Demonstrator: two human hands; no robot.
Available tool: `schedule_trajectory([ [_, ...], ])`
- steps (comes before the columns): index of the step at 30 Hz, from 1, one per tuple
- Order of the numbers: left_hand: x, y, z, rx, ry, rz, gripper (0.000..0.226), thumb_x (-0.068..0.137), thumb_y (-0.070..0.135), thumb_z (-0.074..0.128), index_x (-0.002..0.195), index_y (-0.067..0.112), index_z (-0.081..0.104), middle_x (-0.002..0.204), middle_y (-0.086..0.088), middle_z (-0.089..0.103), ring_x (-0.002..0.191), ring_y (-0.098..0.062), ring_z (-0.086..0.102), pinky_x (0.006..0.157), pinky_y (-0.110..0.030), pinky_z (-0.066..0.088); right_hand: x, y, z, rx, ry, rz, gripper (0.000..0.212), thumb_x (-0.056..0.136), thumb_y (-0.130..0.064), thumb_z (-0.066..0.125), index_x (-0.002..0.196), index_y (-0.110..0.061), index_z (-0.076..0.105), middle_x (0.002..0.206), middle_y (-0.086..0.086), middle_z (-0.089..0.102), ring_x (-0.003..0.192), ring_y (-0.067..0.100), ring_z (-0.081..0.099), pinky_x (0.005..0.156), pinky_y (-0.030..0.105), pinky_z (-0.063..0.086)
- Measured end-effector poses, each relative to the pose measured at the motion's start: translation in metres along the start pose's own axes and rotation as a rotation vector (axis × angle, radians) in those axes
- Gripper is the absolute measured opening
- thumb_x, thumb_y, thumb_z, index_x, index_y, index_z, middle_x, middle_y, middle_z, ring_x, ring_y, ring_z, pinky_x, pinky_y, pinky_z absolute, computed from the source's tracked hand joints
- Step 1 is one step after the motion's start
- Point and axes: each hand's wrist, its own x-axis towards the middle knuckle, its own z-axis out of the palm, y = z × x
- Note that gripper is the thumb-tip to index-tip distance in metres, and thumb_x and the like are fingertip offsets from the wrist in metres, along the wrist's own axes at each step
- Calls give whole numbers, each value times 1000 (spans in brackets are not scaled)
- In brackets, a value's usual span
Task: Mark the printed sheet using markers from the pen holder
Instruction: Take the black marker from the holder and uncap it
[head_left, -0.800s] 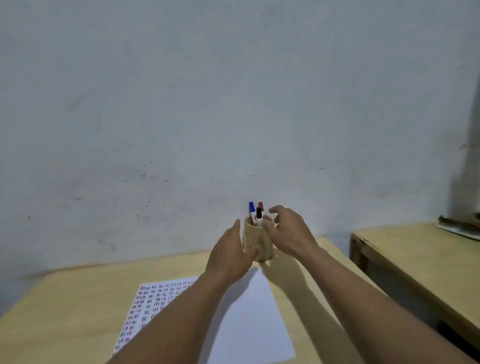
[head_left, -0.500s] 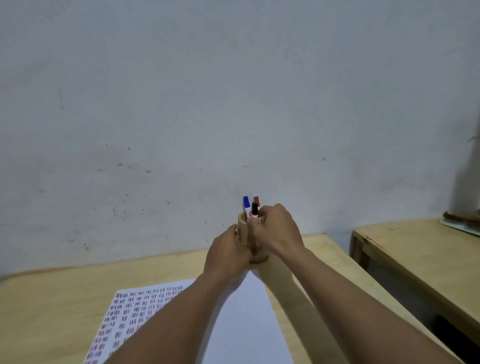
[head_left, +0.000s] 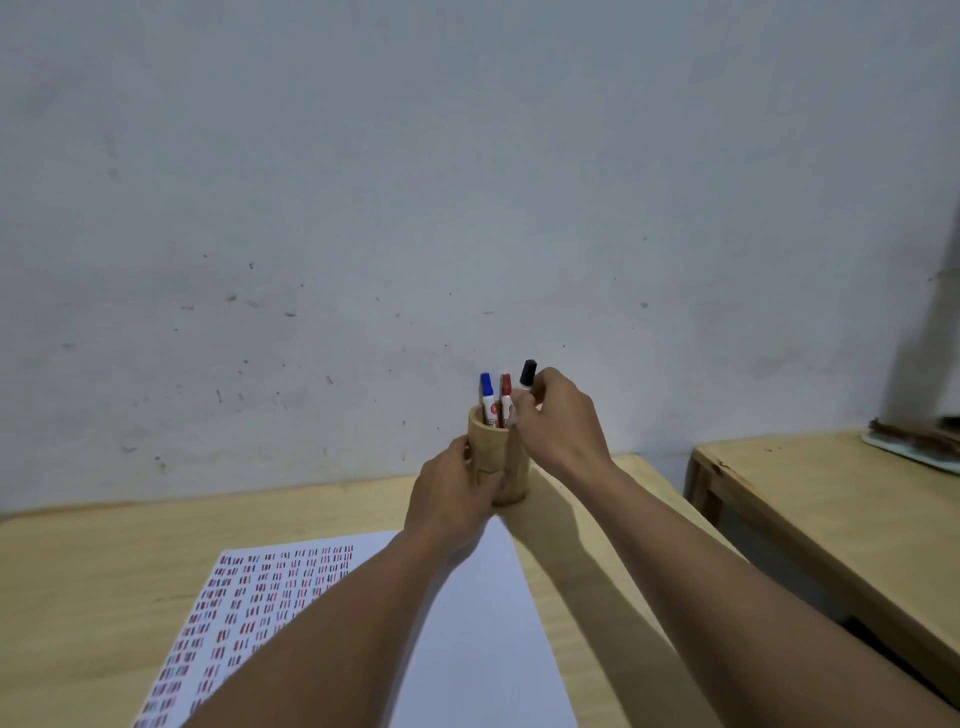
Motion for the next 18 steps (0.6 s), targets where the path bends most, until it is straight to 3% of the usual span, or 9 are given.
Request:
schedule_trajectory([
  [2,0,0,1,2,-6,-7,42,83,32,68,123,22,61,114,4,71,98,-17,64,79,-31,53,-2,-7,-9,91,12,-1,21,106,-31,43,112,-14,53,98,1,63,82,17,59,56,24,40],
  [6,0,1,1,-13,-5,-20,45,84,24,66,128,20,58,119,1,70,104,-19,65,80,-29,50,-6,-23,-21,262,14,-22,13,107,-26,38,109,-17,46,83,0,67,61,3,64,53,22,47],
  [9,-1,5,-4,-18,-13,-29,49,89,23,66,136,20,52,127,-1,66,112,-21,63,82,-27,45,-8,-32,-24,277,18,-70,11,106,-26,37,110,-18,44,88,10,69,77,21,72,69,44,57],
  [14,-9,14,-30,-62,70,-18,57,96,23,58,150,17,40,139,-8,58,125,-22,57,103,-36,47,-19,-43,-27,166,-16,-144,16,103,-15,42,117,-19,49,98,7,67,87,27,68,71,42,56],
  [16,-16,22,-44,-115,155,20,49,98,18,52,147,19,46,134,-6,62,116,-18,62,94,-26,47,-26,-46,-28,102,-20,-162,18,101,-13,47,114,-17,58,97,5,67,87,25,67,72,42,56],
  [18,-25,31,-60,-176,228,61,46,97,15,50,143,21,51,125,-1,65,102,-13,64,79,-15,43,-34,-48,-28,31,-31,-172,21,100,-13,50,113,-15,66,96,2,67,84,21,66,67,33,51],
])
